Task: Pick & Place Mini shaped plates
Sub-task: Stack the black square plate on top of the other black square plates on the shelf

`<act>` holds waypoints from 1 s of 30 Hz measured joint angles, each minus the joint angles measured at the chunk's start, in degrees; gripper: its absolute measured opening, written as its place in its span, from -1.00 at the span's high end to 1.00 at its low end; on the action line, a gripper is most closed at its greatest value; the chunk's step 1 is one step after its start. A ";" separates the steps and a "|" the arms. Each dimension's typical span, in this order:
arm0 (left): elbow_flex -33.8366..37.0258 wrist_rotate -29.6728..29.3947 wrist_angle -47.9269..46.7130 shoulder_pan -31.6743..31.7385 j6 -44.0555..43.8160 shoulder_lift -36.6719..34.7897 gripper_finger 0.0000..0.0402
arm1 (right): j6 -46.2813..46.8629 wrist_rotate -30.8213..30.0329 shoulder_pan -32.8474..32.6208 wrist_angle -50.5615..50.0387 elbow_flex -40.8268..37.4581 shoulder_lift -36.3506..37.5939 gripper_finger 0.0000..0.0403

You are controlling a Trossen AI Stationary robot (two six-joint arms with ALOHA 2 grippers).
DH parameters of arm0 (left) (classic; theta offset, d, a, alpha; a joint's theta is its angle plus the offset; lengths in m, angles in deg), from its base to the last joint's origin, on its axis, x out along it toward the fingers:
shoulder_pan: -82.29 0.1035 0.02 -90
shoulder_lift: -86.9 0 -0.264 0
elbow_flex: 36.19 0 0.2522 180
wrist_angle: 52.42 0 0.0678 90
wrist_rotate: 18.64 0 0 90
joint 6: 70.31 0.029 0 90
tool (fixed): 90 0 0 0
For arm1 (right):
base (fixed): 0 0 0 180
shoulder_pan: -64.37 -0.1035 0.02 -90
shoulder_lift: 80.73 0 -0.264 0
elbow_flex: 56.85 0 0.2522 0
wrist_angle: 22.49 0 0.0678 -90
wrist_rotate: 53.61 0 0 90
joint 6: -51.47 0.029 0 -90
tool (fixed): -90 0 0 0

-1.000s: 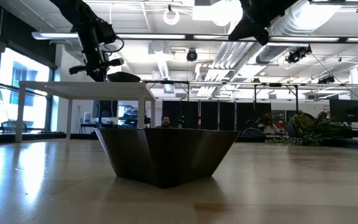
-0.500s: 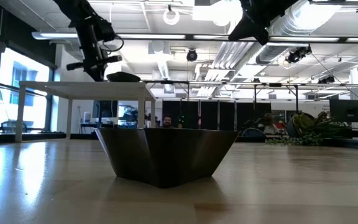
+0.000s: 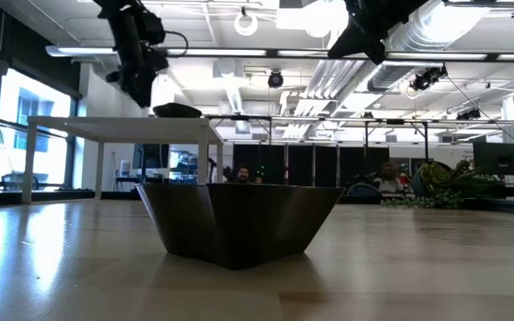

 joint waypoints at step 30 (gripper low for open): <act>1.78 -6.71 -5.01 -2.77 31.90 3.02 0.50 | -0.69 0.00 0.00 0.02 0.00 0.00 0.97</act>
